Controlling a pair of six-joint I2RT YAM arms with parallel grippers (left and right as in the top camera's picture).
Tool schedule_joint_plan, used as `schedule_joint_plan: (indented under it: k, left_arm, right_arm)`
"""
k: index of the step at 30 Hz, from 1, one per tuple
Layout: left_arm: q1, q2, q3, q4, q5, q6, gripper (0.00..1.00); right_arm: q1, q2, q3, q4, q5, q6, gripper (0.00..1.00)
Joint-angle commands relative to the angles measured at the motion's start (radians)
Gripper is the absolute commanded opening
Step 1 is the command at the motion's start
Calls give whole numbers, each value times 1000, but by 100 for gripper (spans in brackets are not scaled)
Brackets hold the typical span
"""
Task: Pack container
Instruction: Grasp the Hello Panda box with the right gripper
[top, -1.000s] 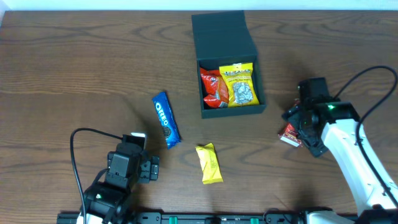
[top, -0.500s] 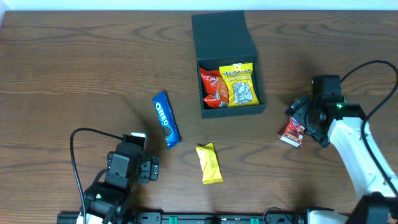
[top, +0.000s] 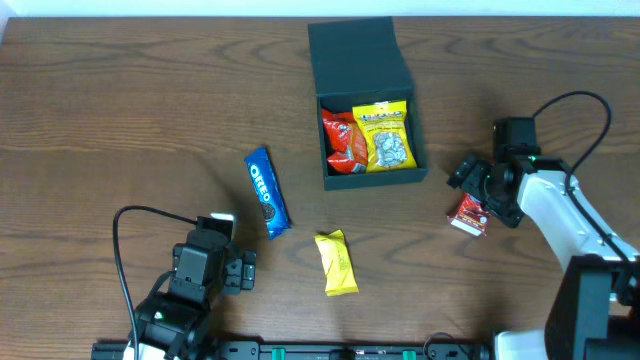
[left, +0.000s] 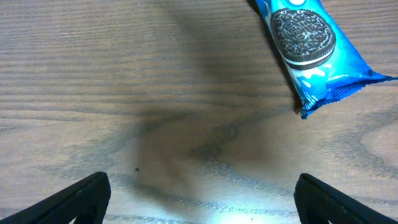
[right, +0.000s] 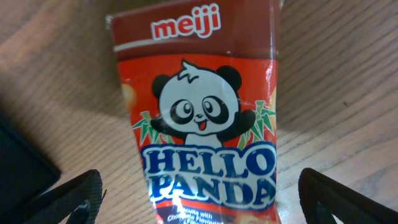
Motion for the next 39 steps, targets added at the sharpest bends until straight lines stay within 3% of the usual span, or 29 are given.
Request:
schedule_joint_plan:
  k: [1, 26, 27, 30, 35, 39]
  left_arm:
    - [4, -3, 0, -3, -3, 18, 95]
    - [4, -3, 0, -3, -3, 18, 95]
    - [4, -3, 0, -3, -3, 18, 95]
    - [4, -3, 0, -3, -3, 18, 95]
    - [4, -3, 0, -3, -3, 18, 95]
    - [4, -3, 0, -3, -3, 18, 95]
  right_arm:
    - [-15, 23, -2, 5, -6, -24, 99]
    - [-16, 92, -2, 38, -11, -69, 99]
    - [-16, 92, -2, 37, -11, -69, 96]
    - [-16, 92, -2, 37, -11, -68, 71]
    - [-16, 93, -2, 37, -11, -68, 70]
    - [-16, 93, -2, 29, -11, -68, 57]
